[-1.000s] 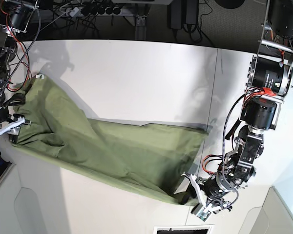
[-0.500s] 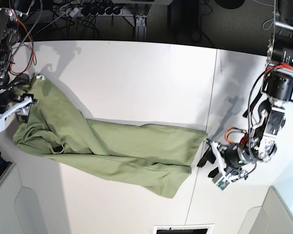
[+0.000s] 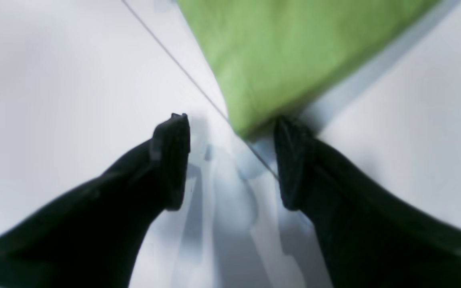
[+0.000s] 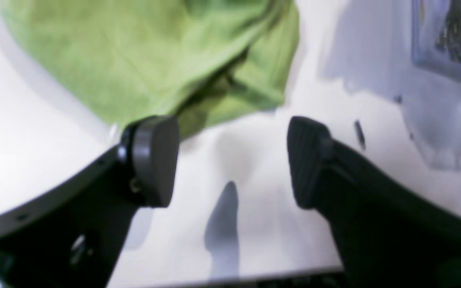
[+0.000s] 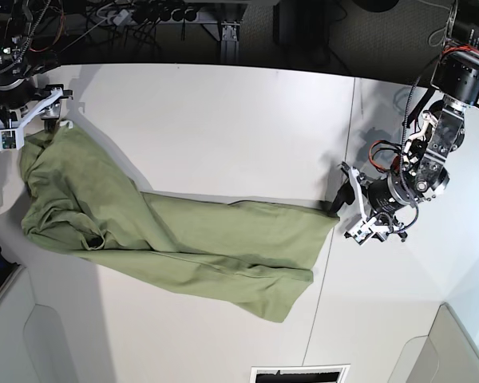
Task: Layout the t-shirt on the table in an organized manner, then fold the t-shirt properly
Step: 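Grasp the shirt ends again with both grippers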
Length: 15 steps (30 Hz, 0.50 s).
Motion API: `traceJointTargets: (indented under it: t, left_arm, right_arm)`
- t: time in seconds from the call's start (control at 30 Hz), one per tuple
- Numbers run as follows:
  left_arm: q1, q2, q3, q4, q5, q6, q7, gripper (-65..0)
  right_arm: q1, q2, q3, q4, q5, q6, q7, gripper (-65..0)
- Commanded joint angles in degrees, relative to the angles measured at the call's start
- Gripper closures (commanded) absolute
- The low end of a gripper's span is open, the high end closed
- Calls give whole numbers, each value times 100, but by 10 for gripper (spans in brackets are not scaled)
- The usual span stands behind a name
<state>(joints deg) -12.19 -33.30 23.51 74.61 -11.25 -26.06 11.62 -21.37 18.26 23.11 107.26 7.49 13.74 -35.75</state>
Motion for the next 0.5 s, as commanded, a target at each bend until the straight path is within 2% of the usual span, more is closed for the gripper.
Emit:
traceJointTargets:
  t: [0.0,0.1,0.23,0.3,0.47]
  left_arm:
    - [-114,17,-50,87,61,13,-127,-362]
    - [-146,195,-50,-85,219,17,-133,-363]
    - [-398,413,-50,-658,256,254,-155,-363]
    - [-531,505,-50,-940,256,247,-162,-363]
    - [-636,588,-48,-1370,385,68,-461,-362]
  right_arm:
    - [52,114,39,-42,-98,4,208,-417]
    - [376,118,39,-490,-304,55,273,-417]
    - [933,275,37,-1115,-247,105,275,-417]
    - [1132,378,37,-1388,-181,114,278,-417]
    - [1423,457,-57,-1974,66,452,273,-415]
